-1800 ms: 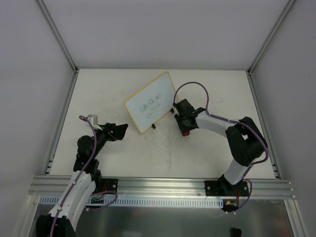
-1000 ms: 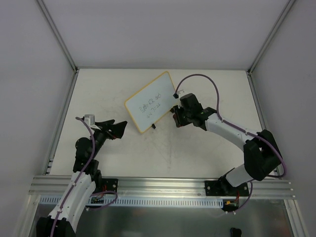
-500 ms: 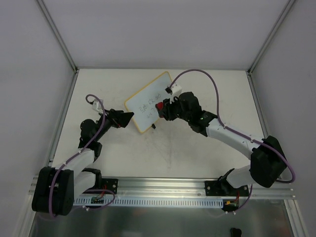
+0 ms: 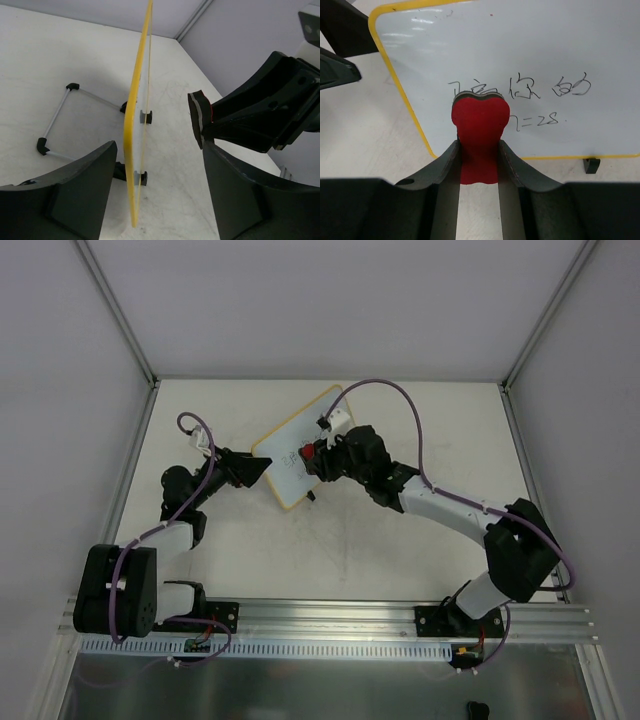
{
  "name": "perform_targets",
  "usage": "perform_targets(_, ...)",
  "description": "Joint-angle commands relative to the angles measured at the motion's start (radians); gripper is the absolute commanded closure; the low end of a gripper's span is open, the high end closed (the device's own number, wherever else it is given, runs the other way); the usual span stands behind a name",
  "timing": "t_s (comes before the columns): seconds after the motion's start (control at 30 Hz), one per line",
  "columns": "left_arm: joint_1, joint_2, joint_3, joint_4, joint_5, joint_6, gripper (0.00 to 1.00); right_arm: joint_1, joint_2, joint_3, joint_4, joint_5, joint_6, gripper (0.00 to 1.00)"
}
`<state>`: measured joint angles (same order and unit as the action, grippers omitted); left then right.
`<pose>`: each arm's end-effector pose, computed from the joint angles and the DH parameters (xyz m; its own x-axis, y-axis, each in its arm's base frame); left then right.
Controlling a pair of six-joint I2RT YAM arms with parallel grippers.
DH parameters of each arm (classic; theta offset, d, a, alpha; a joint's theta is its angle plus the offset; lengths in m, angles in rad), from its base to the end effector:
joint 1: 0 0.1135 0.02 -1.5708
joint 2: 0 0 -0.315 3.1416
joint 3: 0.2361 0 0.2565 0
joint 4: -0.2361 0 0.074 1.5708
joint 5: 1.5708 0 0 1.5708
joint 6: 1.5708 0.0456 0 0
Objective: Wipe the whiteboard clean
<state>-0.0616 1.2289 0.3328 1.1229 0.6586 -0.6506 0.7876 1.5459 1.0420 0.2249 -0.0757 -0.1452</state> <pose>0.2221 -0.0417 0.2778 -0.2114 -0.4669 -0.8587 0.6483 0.5905 -0.4806 0.2617 0.2677 0.3276 -0.0826 -0.2874 -0.9542 -0.7781 0.6169 -0.1185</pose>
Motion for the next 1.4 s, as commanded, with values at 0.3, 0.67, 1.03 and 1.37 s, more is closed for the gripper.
perform_targets(0.3, 0.016, 0.093, 0.055, 0.097, 0.062, 0.002, 0.45, 0.053, 0.089, 0.052, 0.205, 0.007, -0.096, 1.00)
perform_targets(0.67, 0.016, 0.139, 0.087, 0.081, 0.061, 0.012, 0.57, 0.068, 0.206, 0.058, 0.366, -0.027, -0.106, 1.00)
perform_targets(1.03, 0.016, 0.158, 0.097, 0.044, 0.041, 0.037, 0.76, 0.076, 0.253, 0.079, 0.401, -0.027, -0.096, 1.00)
perform_targets(1.37, 0.016, 0.227, 0.114, 0.084, 0.059, 0.016, 1.00, 0.101, 0.241, 0.046, 0.421, 0.051, -0.119, 1.00)
